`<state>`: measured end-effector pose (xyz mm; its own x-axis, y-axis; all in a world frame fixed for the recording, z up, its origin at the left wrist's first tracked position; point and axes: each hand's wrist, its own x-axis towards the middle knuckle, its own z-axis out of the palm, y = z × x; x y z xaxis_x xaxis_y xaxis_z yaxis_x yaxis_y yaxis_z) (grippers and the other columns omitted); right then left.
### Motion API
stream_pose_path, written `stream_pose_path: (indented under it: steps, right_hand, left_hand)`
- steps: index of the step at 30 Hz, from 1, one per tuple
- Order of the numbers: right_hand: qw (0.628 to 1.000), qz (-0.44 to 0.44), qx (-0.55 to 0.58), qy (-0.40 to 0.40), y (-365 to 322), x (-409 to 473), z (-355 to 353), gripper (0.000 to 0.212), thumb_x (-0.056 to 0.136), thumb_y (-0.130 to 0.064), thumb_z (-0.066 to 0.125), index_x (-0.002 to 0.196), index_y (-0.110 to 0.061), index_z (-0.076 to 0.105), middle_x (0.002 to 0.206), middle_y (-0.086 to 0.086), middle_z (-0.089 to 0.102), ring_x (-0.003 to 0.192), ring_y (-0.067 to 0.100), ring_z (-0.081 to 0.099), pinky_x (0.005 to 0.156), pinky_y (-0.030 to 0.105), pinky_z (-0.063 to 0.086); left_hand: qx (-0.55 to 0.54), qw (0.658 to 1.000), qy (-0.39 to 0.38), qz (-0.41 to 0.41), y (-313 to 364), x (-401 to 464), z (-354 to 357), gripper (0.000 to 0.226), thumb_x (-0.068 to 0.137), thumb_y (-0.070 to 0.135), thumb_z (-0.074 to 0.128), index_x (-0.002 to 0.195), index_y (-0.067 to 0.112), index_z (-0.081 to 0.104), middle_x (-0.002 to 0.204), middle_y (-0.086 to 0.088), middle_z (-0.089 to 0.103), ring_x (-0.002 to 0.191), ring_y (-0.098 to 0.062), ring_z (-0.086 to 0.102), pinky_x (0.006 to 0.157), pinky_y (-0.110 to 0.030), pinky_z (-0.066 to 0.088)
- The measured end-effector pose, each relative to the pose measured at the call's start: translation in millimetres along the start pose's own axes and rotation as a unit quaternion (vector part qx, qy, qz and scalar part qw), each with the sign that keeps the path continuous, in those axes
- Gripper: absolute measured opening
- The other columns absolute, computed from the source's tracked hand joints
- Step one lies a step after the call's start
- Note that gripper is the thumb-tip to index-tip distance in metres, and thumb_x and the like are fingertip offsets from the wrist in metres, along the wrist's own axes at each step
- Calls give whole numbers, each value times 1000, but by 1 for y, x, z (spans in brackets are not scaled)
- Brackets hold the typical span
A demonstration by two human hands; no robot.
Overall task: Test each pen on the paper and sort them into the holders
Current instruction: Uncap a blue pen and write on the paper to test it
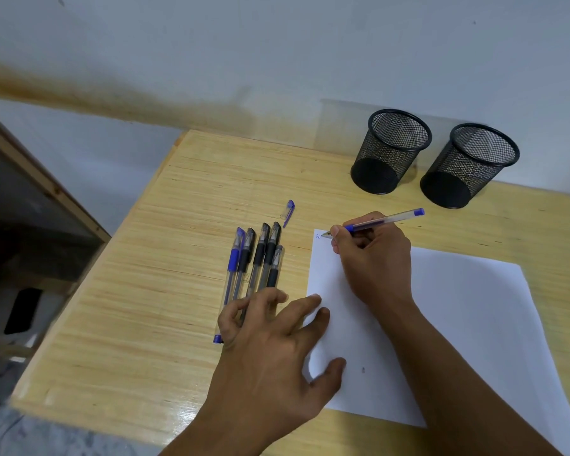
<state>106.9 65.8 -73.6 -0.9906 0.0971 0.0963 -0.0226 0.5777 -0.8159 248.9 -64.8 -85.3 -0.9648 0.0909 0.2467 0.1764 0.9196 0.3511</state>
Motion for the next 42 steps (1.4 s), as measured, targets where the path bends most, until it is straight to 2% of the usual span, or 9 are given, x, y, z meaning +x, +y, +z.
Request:
stream_pose_path:
  steps: [8, 13, 22, 28, 32, 38, 42]
  right_hand:
    - [1000, 8, 4, 0, -2, 0, -1, 16, 91, -27, 68, 91, -12, 73, 76, 1, 75, 72, 14, 71, 76, 33, 59]
    - [1000, 10, -6, -10, 0, -1, -1, 17, 91, -27, 68, 94, -11, 72, 74, -2, 73, 67, 8, 67, 67, 18, 52]
    - [1000, 24, 9, 3, -2, 0, 0, 18, 91, -27, 68, 93, -11, 73, 77, 1, 76, 73, 13, 71, 75, 27, 57]
    - [1000, 28, 0, -6, -1, 1, 0, 16, 91, -27, 68, 94, -12, 71, 75, -1, 73, 70, 9, 67, 68, 19, 51]
    - [999, 30, 12, 2, -2, 0, 0, 13, 91, -28, 68, 90, -15, 70, 72, -6, 72, 71, 8, 69, 71, 22, 53]
    - [1000, 25, 3, -5, 0, 0, 0, 15, 91, -27, 68, 94, -12, 70, 70, -8, 69, 66, 6, 66, 65, 14, 47]
    - [1000, 24, 3, -18, -1, -1, -2, 13, 91, -25, 68, 92, -12, 68, 72, -4, 70, 66, 6, 65, 63, 14, 46]
  left_hand:
    - [-2, 1000, 8, 3, 0, 0, 0, 48, 72, 67, 62, 107, 36, 73, 126, 24, 62, 116, -18, 52, 97, -44, 23]
    - [3, 1000, 5, 3, 1, 0, 0, 49, 72, 68, 62, 107, 36, 73, 126, 24, 62, 116, -19, 53, 98, -44, 22]
    - [6, 1000, 9, 2, 1, 0, 0, 49, 71, 68, 62, 107, 37, 73, 127, 25, 62, 115, -19, 54, 97, -45, 23]
    - [5, 1000, 6, 3, 1, 1, 0, 49, 72, 68, 62, 107, 37, 73, 127, 24, 62, 116, -19, 53, 96, -45, 24]
    - [6, 1000, 1, 0, 1, 1, 0, 48, 72, 68, 62, 107, 37, 73, 127, 25, 61, 116, -19, 54, 97, -45, 23]
    - [9, 1000, 2, 1, 0, 0, 0, 48, 72, 68, 62, 107, 37, 73, 126, 25, 62, 116, -19, 54, 96, -46, 26]
    - [12, 1000, 1, 1, 0, 0, 0, 48, 72, 68, 62, 107, 37, 73, 126, 24, 62, 116, -20, 54, 96, -47, 26]
